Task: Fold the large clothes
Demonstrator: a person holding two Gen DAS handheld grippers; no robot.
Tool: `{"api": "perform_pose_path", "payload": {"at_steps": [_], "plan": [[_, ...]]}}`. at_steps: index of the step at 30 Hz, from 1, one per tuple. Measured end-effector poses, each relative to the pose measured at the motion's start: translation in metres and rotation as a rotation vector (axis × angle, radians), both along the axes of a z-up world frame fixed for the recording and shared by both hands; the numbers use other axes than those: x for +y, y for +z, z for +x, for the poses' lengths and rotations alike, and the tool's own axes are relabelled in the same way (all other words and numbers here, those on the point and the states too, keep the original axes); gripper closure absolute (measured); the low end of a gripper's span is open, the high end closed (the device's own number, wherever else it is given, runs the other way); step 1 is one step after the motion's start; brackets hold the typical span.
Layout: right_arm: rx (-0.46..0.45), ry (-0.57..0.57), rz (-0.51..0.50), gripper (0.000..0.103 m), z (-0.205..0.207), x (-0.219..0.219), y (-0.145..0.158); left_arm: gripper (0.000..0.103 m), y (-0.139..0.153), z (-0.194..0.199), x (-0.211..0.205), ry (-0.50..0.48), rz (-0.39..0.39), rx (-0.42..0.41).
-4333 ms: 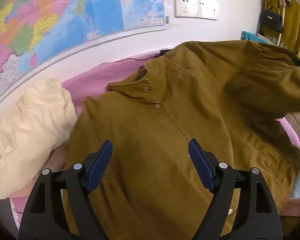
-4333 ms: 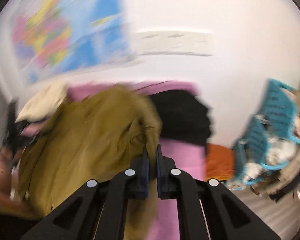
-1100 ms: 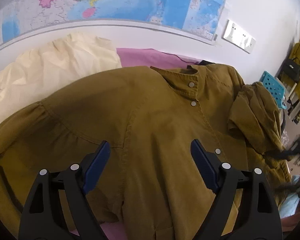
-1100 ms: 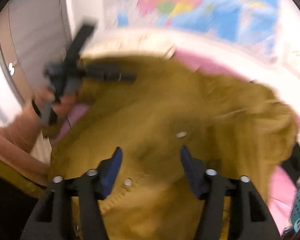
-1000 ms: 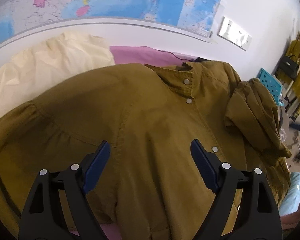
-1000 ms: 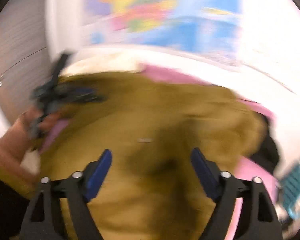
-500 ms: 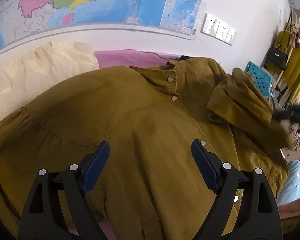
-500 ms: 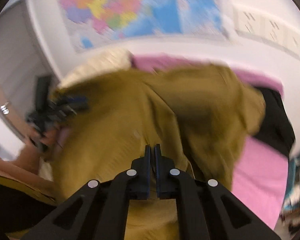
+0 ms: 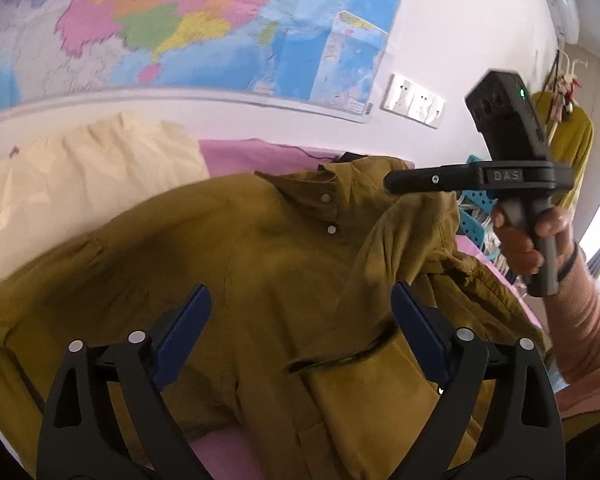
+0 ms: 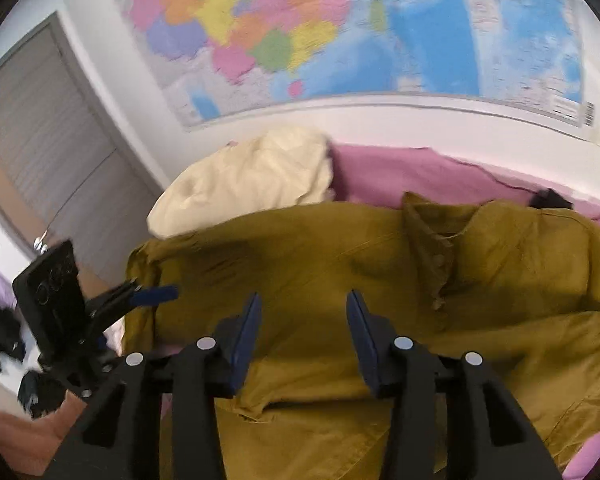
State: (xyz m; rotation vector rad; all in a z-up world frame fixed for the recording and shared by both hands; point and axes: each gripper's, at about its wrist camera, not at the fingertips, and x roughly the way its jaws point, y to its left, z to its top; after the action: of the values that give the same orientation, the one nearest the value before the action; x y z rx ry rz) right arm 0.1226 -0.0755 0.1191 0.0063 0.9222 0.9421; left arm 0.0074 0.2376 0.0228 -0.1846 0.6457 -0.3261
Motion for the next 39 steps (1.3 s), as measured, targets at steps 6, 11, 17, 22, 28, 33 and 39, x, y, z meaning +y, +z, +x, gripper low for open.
{"api": "perform_pose_path", "payload": {"at_steps": [6, 11, 17, 22, 28, 33, 39], "plan": [[-0.094, -0.200, -0.018, 0.052, 0.001, -0.085, -0.006, 0.012, -0.009, -0.002, 0.017, -0.023, -0.084, 0.018], [-0.166, -0.412, -0.049, 0.033, -0.011, -0.175, -0.016, 0.009, -0.019, -0.020, -0.021, -0.179, -0.010, -0.013], [0.028, -0.542, -0.081, 0.024, 0.012, -0.236, -0.087, 0.010, -0.053, -0.016, -0.079, -0.308, 0.203, 0.049], [0.193, -0.459, 0.000, 0.035, 0.033, -0.233, -0.132, 0.073, -0.068, 0.041, -0.069, -0.236, 0.143, 0.219], [0.241, -0.400, 0.116, 0.095, 0.034, -0.245, -0.119, 0.085, -0.050, 0.094, -0.021, -0.072, -0.043, 0.308], [0.276, -0.472, 0.139, 0.096, 0.044, -0.276, -0.108, 0.072, -0.057, 0.134, -0.008, 0.011, -0.118, 0.391], [0.228, -0.564, -0.050, 0.062, 0.044, -0.263, -0.114, 0.050, -0.088, 0.159, -0.019, 0.100, -0.032, 0.478]]}}
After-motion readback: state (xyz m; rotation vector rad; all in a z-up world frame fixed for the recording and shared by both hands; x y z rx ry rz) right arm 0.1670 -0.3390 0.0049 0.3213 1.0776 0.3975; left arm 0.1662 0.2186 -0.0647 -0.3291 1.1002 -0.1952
